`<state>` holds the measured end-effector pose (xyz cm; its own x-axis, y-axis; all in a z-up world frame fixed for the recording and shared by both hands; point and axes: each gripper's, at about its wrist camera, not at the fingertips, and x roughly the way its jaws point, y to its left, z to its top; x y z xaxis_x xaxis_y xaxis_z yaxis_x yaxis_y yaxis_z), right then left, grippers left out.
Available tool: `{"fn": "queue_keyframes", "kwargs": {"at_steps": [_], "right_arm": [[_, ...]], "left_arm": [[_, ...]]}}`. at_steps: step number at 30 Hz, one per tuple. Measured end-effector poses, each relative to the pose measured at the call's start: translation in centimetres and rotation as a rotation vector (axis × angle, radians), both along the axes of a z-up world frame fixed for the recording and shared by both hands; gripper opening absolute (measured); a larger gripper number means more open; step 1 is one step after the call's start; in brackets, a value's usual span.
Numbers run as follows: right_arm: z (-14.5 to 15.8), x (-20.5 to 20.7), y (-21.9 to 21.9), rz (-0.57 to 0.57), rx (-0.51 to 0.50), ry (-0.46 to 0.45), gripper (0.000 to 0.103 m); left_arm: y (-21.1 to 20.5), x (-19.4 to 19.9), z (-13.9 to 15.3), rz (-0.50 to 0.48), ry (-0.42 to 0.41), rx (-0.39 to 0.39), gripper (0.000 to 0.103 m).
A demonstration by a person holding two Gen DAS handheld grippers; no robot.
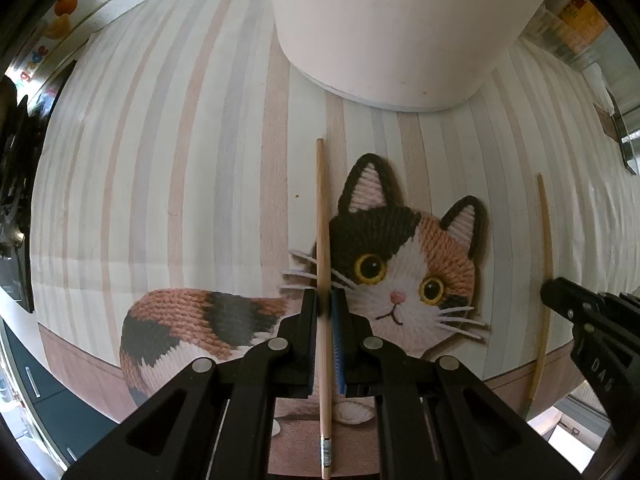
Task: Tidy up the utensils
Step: 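Lift the left gripper's chopstick toward the pink holder while the right gripper carries its own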
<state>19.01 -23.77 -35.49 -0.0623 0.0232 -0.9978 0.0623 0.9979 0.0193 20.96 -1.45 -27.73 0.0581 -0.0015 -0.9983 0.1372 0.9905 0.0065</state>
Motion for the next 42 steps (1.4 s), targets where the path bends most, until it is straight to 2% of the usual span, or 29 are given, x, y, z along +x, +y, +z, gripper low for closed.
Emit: {"fn": "queue_keyframes", "kwargs": {"at_steps": [5,14,22,25,31,42], "right_arm": [[0.1,0.6,1.9,-0.038,0.043,-0.025,0.007],[-0.3,0.4,5.4,-0.005,-0.007,-0.037,0.007],[-0.2,0.9,5.3,0.007,-0.027,-0.047,0.007],[0.0,0.3,4.8,-0.008,-0.014,-0.068,0.007],[3.4,-0.5,4.1,-0.028,-0.003,-0.16,0.007],[13.1,0.4,2.6,-0.048,0.03,-0.411,0.006]], "left_arm": [[-0.3,0.7,0.0,-0.005,0.002,0.002,0.005],[-0.4,2.0,-0.5,-0.015,-0.005,0.006,0.005],[-0.5,1.3,0.2,-0.005,-0.066,0.026,0.004],[-0.1,0.9,1.7,0.01,-0.115,0.026,0.004],[0.3,0.5,6.1,0.037,-0.229,0.018,0.004],[1.3,-0.5,16.6,0.101,-0.474,-0.033,0.004]]}}
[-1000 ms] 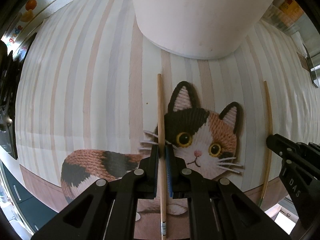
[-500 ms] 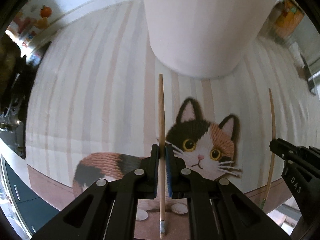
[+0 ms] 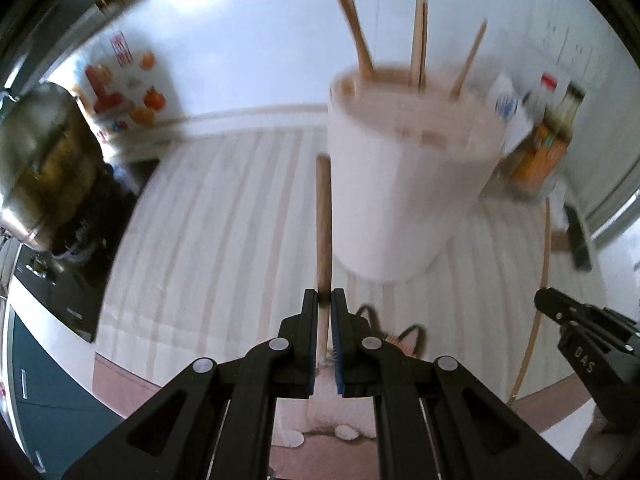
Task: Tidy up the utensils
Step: 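Lift the left gripper's chopstick toward the pink holder while the right gripper carries its own, then lower the left gripper's chopstick into the holder and open while the right gripper does likewise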
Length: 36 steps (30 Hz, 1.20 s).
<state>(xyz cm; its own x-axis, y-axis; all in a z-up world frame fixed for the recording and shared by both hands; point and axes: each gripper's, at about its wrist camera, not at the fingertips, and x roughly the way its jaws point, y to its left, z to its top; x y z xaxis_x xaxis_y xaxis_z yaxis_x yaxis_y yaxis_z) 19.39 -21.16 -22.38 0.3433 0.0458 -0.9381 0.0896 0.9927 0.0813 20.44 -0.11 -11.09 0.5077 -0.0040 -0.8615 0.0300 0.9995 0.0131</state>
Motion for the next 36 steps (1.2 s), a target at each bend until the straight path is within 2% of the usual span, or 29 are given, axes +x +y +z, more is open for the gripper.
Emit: {"fn": "queue_keyframes", "kwargs": {"at_steps": [6,17,22,25,29,36], "right_arm": [[4.7,0.9,-0.6,-0.013,0.055,-0.106,0.006],[16.5,3.8,-2.3,-0.045,0.222,-0.347,0.006],[20.5,7.2,-3.2,-0.067,0.253,-0.446,0.006],[21.7,9.4,-3.3,-0.088,0.266,-0.49,0.006],[21.7,13.2,-2.6,-0.11,0.281,-0.531,0.006],[17.9,18.3,-0.2,-0.13,0.275,-0.558,0.006]], "left_arm": [[0.4,-0.7,5.2,0.009,-0.101,-0.063,0.004],[-0.2,-0.5,15.5,-0.042,-0.25,-0.243,0.004],[-1.2,1.8,18.4,-0.062,-0.308,-0.241,0.004],[-1.8,4.2,18.8,-0.066,-0.311,-0.219,0.004],[-2.7,8.2,17.5,-0.064,-0.277,-0.185,0.004],[-2.5,13.6,13.3,-0.057,-0.166,-0.172,0.004]]}}
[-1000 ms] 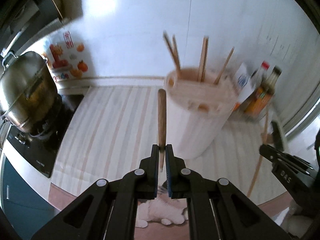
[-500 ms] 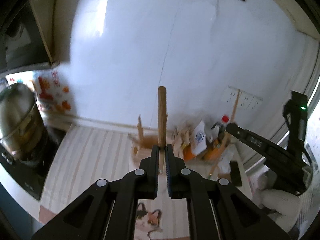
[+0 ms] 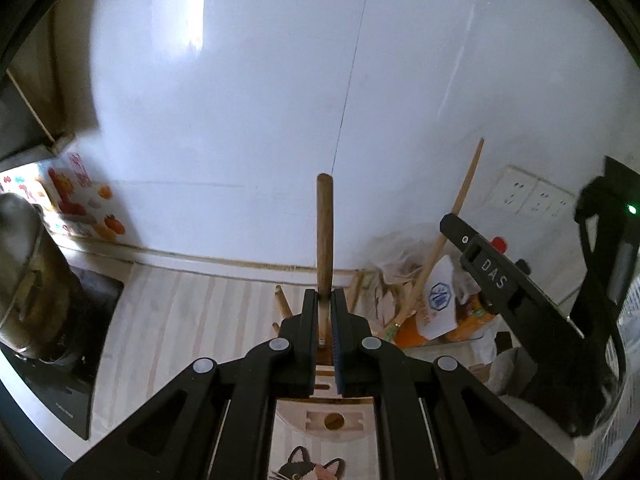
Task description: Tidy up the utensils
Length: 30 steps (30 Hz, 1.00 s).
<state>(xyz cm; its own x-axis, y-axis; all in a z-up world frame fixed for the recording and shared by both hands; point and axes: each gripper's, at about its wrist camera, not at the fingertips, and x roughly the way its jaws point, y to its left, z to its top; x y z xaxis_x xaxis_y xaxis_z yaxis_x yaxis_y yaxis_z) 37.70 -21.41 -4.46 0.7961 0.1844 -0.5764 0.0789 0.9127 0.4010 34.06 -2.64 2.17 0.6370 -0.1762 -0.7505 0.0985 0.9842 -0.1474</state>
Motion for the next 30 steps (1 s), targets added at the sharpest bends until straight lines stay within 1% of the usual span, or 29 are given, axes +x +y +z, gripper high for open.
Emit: {"fn": "queue_keyframes", "kwargs": {"at_steps": [2,6,10,11,12,13,14,15,16,17,19,20,21,22,23,25,28,29,30], "right_arm": [[-1.2,0.8,0.7,-0.002,-0.003,-0.006,0.006],[-3.1,1.7,1.6,0.007,-0.025,-0.018,0.006],[-4.4,1.6,2.3,0.05,-0.044,0.005,0.007],[-4.6,1.6,2.4,0.074,-0.048,0.016,0.007],[-4.6,1.5,2.5,0.098,-0.054,0.034,0.007],[-4.7,1.3,2.7,0.11,-0.064,0.045,0.008],[-4.6,1.1,2.7,0.122,-0.074,0.052,0.009],[-4.4,0.8,2.8,0.133,-0.081,0.057,0.014],[-4.1,0.3,2.5,0.138,-0.086,0.06,0.022],[-3.9,-0.1,2.3,0.138,-0.087,0.06,0.026],[-3.2,-1.3,1.5,0.133,-0.087,0.059,0.035],[-2.9,-1.8,1.2,0.131,-0.085,0.059,0.038],[-2.7,-2.4,0.8,0.125,-0.09,0.063,0.044],[-2.5,-3.2,0.5,0.124,-0.094,0.065,0.051],[-2.3,-4.0,0.3,0.12,-0.108,0.073,0.055],[-2.3,-5.4,0.0,0.117,-0.127,0.091,0.066],[-2.9,-7.6,0.1,0.115,-0.193,0.122,0.079],[-3.1,-8.3,0.2,0.113,-0.217,0.131,0.083],[-3.2,-8.8,0.3,0.109,-0.239,0.137,0.089]], "left_arm": [[0.4,1.0,-1.2,0.002,0.033,-0.005,0.004],[0.8,1.4,-2.2,-0.003,0.073,-0.022,0.004],[1.4,0.7,-1.6,0.008,0.085,-0.034,0.009],[1.6,0.4,-1.3,0.016,0.08,-0.031,0.01],[1.8,-0.1,-0.9,0.032,0.067,-0.012,0.012],[2.0,-0.7,-0.3,0.054,0.049,0.009,0.019],[2.3,-1.4,0.2,0.075,0.033,0.023,0.038],[2.7,-2.0,0.6,0.089,0.016,0.029,0.051],[3.2,-2.5,0.9,0.105,-0.004,0.038,0.074],[3.7,-3.4,1.4,0.131,-0.034,0.06,0.08],[4.5,-4.3,1.4,0.156,-0.058,0.094,0.08],[4.8,-4.7,1.3,0.166,-0.057,0.105,0.08],[5.0,-5.2,1.1,0.173,-0.055,0.114,0.08],[5.2,-5.7,0.9,0.18,-0.054,0.121,0.083],[5.2,-6.2,0.6,0.182,-0.055,0.127,0.093],[5.2,-7.1,-0.3,0.191,-0.058,0.142,0.102],[4.4,-8.1,-1.8,0.199,-0.047,0.191,0.103],[4.2,-8.2,-2.3,0.201,-0.04,0.203,0.103],[4.1,-8.4,-2.8,0.201,-0.037,0.214,0.103]]}}
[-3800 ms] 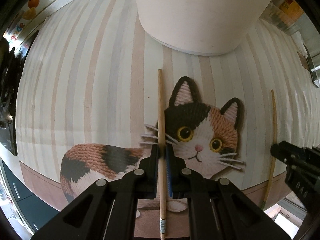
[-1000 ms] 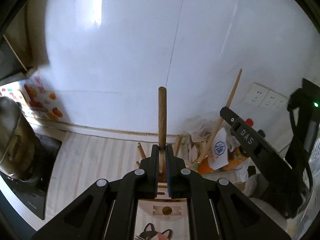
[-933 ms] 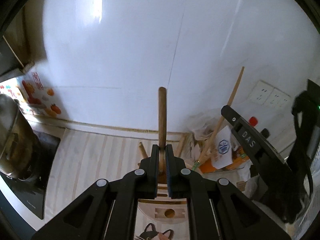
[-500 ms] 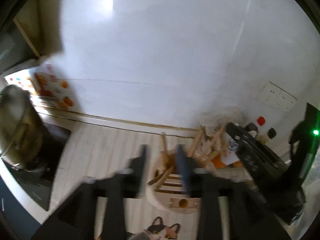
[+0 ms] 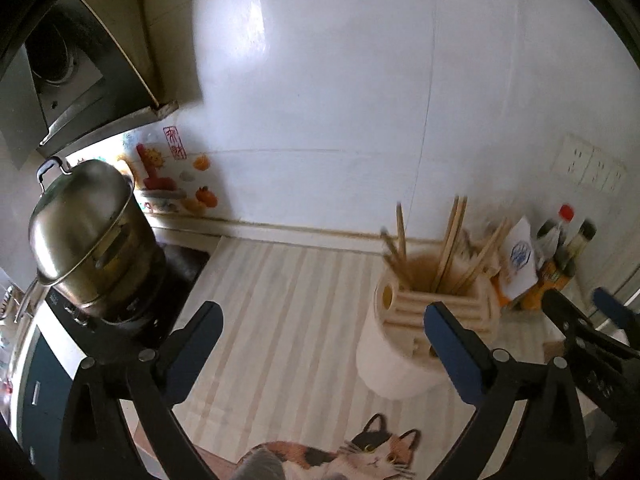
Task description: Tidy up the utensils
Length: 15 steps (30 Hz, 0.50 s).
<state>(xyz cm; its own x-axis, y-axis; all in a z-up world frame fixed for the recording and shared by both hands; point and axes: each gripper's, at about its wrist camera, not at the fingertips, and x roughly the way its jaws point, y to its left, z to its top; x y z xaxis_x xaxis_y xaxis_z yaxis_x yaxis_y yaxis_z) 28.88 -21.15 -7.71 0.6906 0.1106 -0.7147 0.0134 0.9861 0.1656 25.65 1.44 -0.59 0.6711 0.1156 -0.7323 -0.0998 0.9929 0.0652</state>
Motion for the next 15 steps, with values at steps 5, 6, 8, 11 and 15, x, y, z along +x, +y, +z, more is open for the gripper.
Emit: {"fn": "queue_keyframes", "kwargs": {"at_steps": [5,6,8,11,15], "right_arm": [[-0.9,-2.6,0.6,0.005,-0.102,0.017,0.102],[-1.0,-3.0,0.8,0.004,-0.115,0.016,0.102],[-0.7,-3.9,0.8,-0.014,-0.138,0.009,0.103],[0.3,-5.1,0.9,-0.038,-0.152,-0.006,0.103],[1.9,-7.3,1.2,-0.067,-0.173,-0.032,0.103]], "left_arm": [[-0.3,-1.1,-1.1,0.002,0.003,0.031,0.103],[-0.4,-1.5,-1.1,-0.001,0.003,0.028,0.103],[-0.3,-2.4,-0.9,-0.007,-0.006,0.023,0.103],[0.1,-3.9,-0.2,-0.02,-0.026,0.01,0.103],[1.0,-6.5,1.6,-0.044,-0.06,-0.005,0.103]]}}
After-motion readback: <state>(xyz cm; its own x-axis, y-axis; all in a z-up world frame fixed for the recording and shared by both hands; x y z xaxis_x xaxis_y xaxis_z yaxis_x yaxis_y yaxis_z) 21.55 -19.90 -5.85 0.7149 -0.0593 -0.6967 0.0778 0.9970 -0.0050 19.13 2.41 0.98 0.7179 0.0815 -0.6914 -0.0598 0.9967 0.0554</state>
